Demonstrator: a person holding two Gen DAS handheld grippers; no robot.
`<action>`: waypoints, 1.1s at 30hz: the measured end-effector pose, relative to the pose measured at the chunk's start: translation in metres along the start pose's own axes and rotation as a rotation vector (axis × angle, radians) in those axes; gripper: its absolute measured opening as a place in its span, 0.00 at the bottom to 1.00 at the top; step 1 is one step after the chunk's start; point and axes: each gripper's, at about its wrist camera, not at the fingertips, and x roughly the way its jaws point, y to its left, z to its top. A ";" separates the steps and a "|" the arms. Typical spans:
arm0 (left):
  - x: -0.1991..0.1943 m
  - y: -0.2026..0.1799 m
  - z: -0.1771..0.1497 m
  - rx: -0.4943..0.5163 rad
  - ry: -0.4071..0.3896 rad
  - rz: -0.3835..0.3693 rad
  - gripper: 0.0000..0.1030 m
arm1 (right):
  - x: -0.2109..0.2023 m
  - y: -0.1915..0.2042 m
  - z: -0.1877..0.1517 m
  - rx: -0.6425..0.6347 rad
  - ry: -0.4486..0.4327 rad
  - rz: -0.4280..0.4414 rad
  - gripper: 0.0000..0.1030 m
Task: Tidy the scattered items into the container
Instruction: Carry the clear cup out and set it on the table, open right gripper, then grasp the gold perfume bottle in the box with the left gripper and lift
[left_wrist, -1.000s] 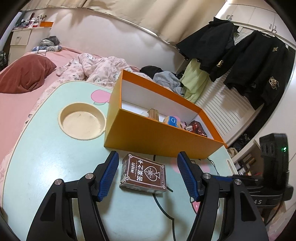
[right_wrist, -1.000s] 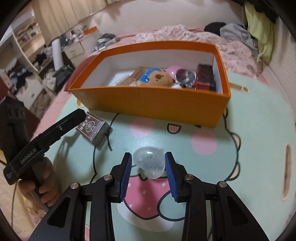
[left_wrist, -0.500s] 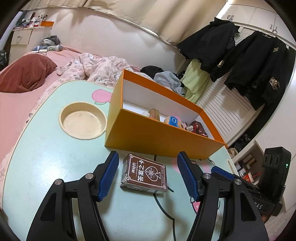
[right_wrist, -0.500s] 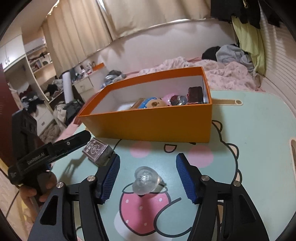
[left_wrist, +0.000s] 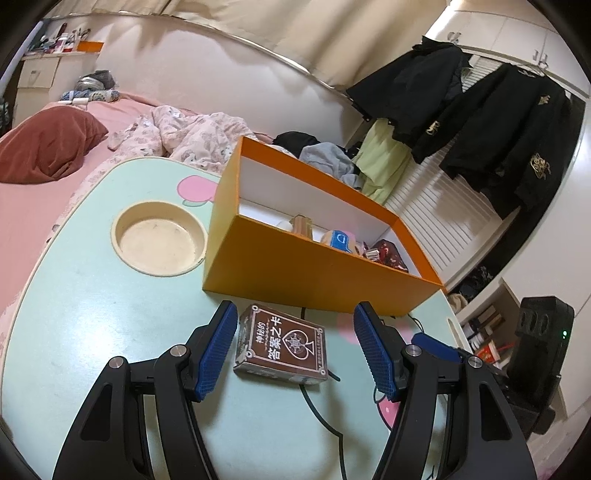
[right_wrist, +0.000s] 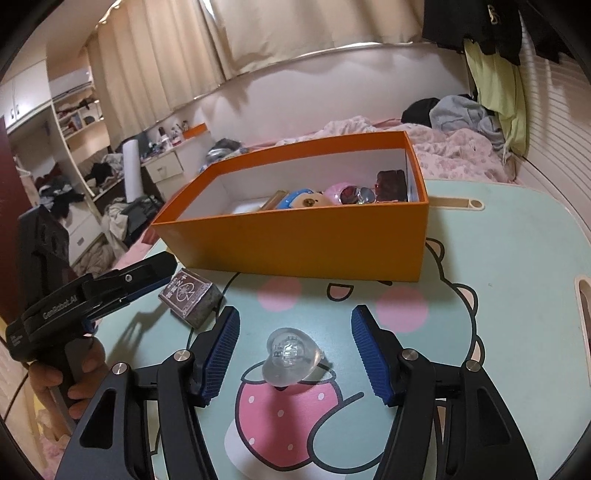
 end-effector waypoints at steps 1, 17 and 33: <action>0.000 -0.001 0.000 0.007 0.004 0.004 0.64 | -0.001 -0.001 0.000 0.003 -0.003 0.003 0.61; 0.088 -0.072 0.106 0.232 0.322 0.255 0.24 | -0.002 -0.020 0.008 0.094 0.008 0.069 0.62; 0.177 -0.063 0.092 0.337 0.557 0.449 0.21 | -0.003 -0.027 0.011 0.161 0.033 0.138 0.67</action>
